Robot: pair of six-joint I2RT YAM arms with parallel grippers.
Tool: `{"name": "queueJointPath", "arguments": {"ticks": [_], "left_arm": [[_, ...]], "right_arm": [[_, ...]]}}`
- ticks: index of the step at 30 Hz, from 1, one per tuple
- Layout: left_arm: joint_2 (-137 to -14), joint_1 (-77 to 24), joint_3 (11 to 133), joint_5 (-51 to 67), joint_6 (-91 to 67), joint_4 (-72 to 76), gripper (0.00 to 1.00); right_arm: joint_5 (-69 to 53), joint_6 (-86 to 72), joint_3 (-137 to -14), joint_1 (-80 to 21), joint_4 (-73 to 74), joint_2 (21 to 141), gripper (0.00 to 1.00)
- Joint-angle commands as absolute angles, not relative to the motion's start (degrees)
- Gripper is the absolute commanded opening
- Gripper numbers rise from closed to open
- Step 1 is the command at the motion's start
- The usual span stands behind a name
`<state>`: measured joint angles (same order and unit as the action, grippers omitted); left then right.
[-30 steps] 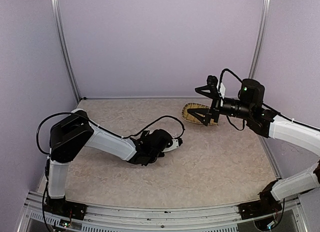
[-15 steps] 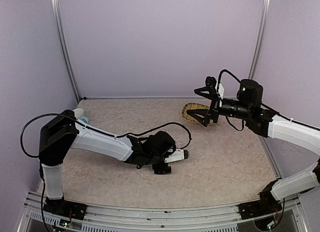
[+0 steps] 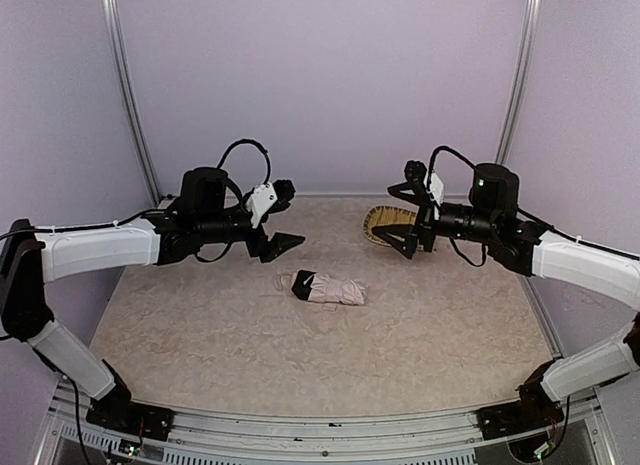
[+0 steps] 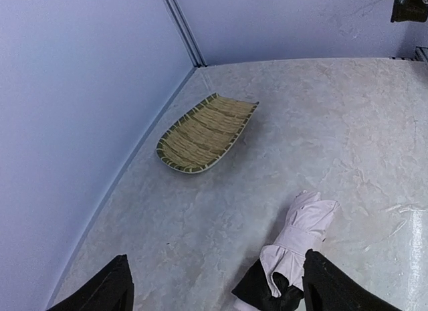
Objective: Put away the umbrella
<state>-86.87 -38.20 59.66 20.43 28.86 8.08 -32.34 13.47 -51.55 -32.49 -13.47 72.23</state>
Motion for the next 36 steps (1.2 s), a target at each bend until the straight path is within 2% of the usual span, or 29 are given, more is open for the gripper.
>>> {"name": "queueJointPath", "arguments": {"ticks": [1, 3, 8, 10, 14, 17, 22, 23, 24, 30, 33, 36], "left_arm": [[-93.16, -38.29, 58.99, 23.74, 29.46, 6.81, 0.8], [-95.68, -37.73, 59.64, 22.23, 27.41, 8.11, 0.75], [-103.3, -35.9, 64.73, 19.33, 18.93, 9.07, 0.72], [-105.04, -34.76, 65.91, 21.54, 17.3, 8.75, 0.69], [-105.58, -34.08, 65.02, 30.04, 20.2, 6.87, 0.73], [-103.42, -35.15, 60.7, 31.91, 25.74, 7.69, 0.75], [-100.61, -37.66, 54.09, 22.38, 31.78, 14.03, 0.77], [-100.37, -37.55, 53.88, 21.84, 31.65, 14.27, 0.77], [-100.15, -37.33, 53.8, 21.6, 31.69, 14.25, 0.77], [-99.28, -38.11, 52.48, 18.42, 35.71, 12.79, 0.78], [-99.7, -39.55, 52.44, 15.46, 39.03, 11.08, 0.78], [-99.99, -41.63, 52.38, 12.66, 44.82, 9.9, 0.78]], "right_arm": [[-25.61, 15.49, -53.43, -32.26, -6.81, 77.59, 1.0], [-23.82, 15.74, -55.57, -32.26, -3.59, 81.99, 0.99], [-23.62, 13.56, -60.59, -32.25, 0.85, 91.39, 0.93], [-26.01, 12.28, -60.75, -32.26, -0.3, 93.87, 0.92], [-30.61, 12.05, -60.83, -32.26, -0.15, 98.17, 0.9], [-30.62, 13.36, -60.54, -32.59, 1.0, 100.58, 0.88], [-22.01, 21.57, -61.23, -37.17, 0.82, 104.56, 0.91], [-19.4, 23.13, -62.36, -38.31, 1.39, 105.71, 0.98], [-17.05, 24.64, -63.54, -39.41, 2.07, 106.98, 1.0], [-7.51, 30.13, -68.76, -42.89, 4.08, 113.53, 0.99], [-3.66, 30.72, -72.3, -42.89, 7.55, 117.06, 0.9], [-5.06, 31.23, -75.83, -42.89, 12.74, 120.05, 0.69]]}}
